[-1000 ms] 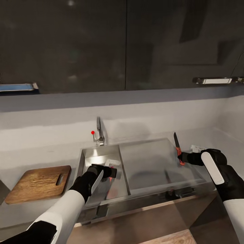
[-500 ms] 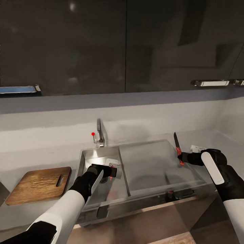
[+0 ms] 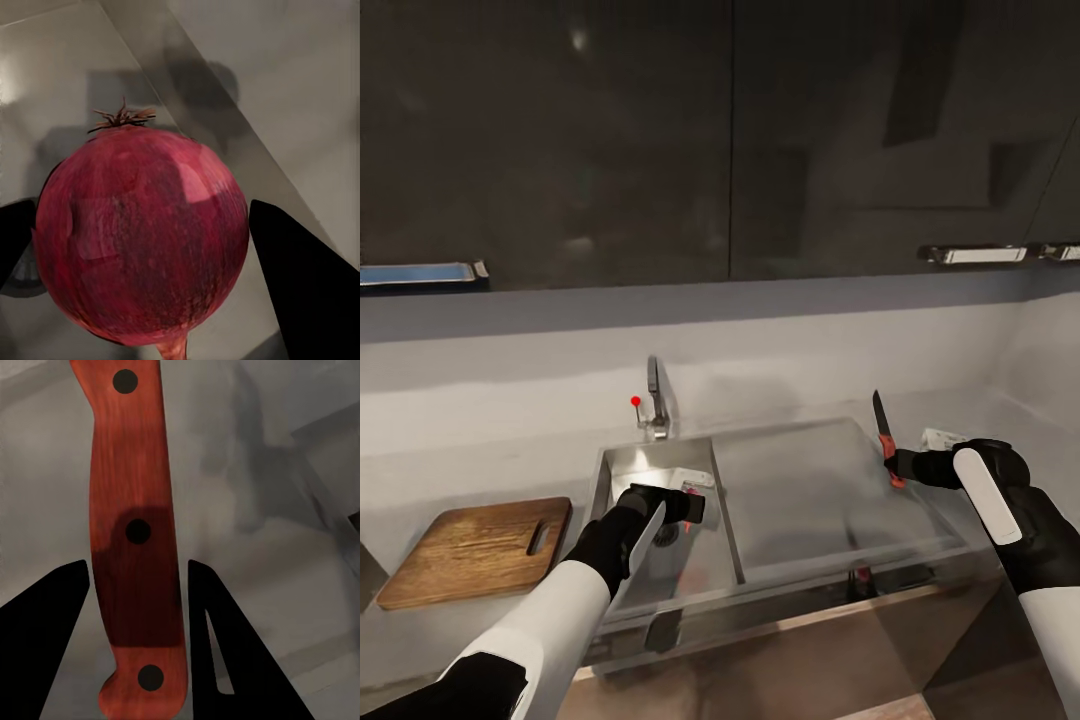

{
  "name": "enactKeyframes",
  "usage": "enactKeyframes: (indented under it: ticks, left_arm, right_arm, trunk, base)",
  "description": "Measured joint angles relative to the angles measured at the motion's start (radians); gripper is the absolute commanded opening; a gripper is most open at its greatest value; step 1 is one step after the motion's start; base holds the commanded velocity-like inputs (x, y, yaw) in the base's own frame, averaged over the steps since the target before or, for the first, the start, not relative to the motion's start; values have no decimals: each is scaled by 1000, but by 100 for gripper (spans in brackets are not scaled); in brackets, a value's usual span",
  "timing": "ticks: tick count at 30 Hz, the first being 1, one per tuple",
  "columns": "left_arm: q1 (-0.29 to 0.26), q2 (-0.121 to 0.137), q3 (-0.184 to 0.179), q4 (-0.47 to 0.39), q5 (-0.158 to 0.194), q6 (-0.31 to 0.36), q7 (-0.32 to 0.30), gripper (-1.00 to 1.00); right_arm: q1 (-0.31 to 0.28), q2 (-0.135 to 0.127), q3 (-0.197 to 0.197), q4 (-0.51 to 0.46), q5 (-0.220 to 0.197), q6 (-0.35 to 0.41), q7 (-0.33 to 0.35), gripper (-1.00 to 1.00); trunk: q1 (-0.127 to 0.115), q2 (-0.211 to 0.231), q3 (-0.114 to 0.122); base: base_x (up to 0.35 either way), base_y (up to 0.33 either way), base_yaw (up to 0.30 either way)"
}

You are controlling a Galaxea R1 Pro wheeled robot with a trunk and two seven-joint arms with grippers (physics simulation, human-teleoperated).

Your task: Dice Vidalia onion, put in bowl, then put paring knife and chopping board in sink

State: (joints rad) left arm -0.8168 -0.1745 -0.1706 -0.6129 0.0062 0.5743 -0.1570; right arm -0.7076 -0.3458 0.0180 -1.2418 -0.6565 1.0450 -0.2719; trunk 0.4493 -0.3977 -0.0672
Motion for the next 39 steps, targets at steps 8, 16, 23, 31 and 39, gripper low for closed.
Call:
enactKeyframes:
  ticks: [8,16,23,31,39]
  left_arm:
    - [0,0,-1,-1,0,0,0,-100]
    - [0,0,-1,-1,0,0,0,-100]
    - [0,0,-1,-1,0,0,0,-100]
    - [0,0,1,-1,0,0,0,-100]
    - [0,0,0,-93,2,-1,0,-100]
  right_arm:
    - [0,0,0,0,1,0,0,-100]
    - [0,0,0,0,1,0,1,-100]
    - [0,0,0,0,0,0,0,-100]
    - [0,0,0,0,0,0,1,-100]
    - [0,0,0,0,0,0,1,-100]
  trunk:
    - [0,0,13]
    - [1,0,26]
    - [1,0,31]
    - [0,0,31]
    - [0,0,31]
  base:
    - [-50,0,0]
    - [-300,0,0]
    - [-266,95,0]
    - [-38,24,162]
    - [-1,1,40]
